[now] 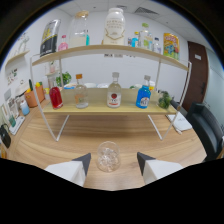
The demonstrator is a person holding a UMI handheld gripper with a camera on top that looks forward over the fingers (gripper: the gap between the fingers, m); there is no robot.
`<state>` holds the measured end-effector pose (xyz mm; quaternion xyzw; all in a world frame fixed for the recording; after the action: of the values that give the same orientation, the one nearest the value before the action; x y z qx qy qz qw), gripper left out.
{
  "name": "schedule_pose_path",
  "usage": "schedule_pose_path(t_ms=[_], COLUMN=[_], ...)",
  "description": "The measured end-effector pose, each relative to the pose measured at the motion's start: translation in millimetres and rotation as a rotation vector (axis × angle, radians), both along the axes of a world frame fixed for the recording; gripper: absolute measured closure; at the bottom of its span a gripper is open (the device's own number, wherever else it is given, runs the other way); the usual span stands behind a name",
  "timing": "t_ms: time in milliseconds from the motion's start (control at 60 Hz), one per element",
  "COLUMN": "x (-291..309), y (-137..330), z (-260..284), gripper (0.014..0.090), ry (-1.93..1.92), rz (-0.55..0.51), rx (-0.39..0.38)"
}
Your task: Make me a cup of Mount Fuji.
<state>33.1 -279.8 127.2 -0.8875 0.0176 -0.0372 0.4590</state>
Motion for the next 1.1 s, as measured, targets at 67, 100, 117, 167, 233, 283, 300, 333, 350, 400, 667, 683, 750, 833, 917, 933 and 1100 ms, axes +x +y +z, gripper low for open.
schedule_pose_path(t_ms=[67, 100, 117, 167, 233, 283, 300, 333, 350, 400, 667, 683, 750, 833, 917, 933, 1100], x=[-0.4, -1.1, -1.2, -1.5, -4.3, -8.3, -10.5, -16.5, -20.0, -30.6, -83.7, -85.4, -89.1, -89.6, -86.2, -85.9, -87.4], y=[-1.1, -3.4, -4.7, -10.7, -22.0, -29.8, -32.3, -35.5, -36.7, -38.3, 27.1, 33.5, 60.7, 92.9, 121.0, 125.8, 165.7], z=[1.7, 3.2, 4.1, 8.1, 11.0, 12.5, 13.1, 14.5, 15.6, 21.1, 70.6, 73.7, 83.0, 90.1, 89.1, 87.9, 71.2], gripper=[0.0186, 0.0186, 0.0184, 0.0183, 0.0183, 0.0183, 0.0180, 0.0183, 0.0185, 0.0190, 0.0182, 0.0181, 0.0182, 0.0191, 0.0228, 0.0243, 0.0406], ry=[-0.002, -0.003, -0.004, -0.008, -0.006, 0.004, 0.010, 0.022, 0.028, 0.038, 0.065, 0.066, 0.062, 0.048, 0.028, 0.026, 0.024], rz=[0.000, 0.000, -0.001, -0.005, -0.010, -0.016, -0.016, -0.016, -0.015, -0.008, 0.052, 0.055, 0.069, 0.076, 0.071, 0.070, 0.070], rx=[0.006, 0.010, 0.012, 0.017, 0.022, 0.031, 0.036, 0.050, 0.059, 0.094, 0.294, 0.303, 0.336, 0.363, 0.366, 0.364, 0.341])
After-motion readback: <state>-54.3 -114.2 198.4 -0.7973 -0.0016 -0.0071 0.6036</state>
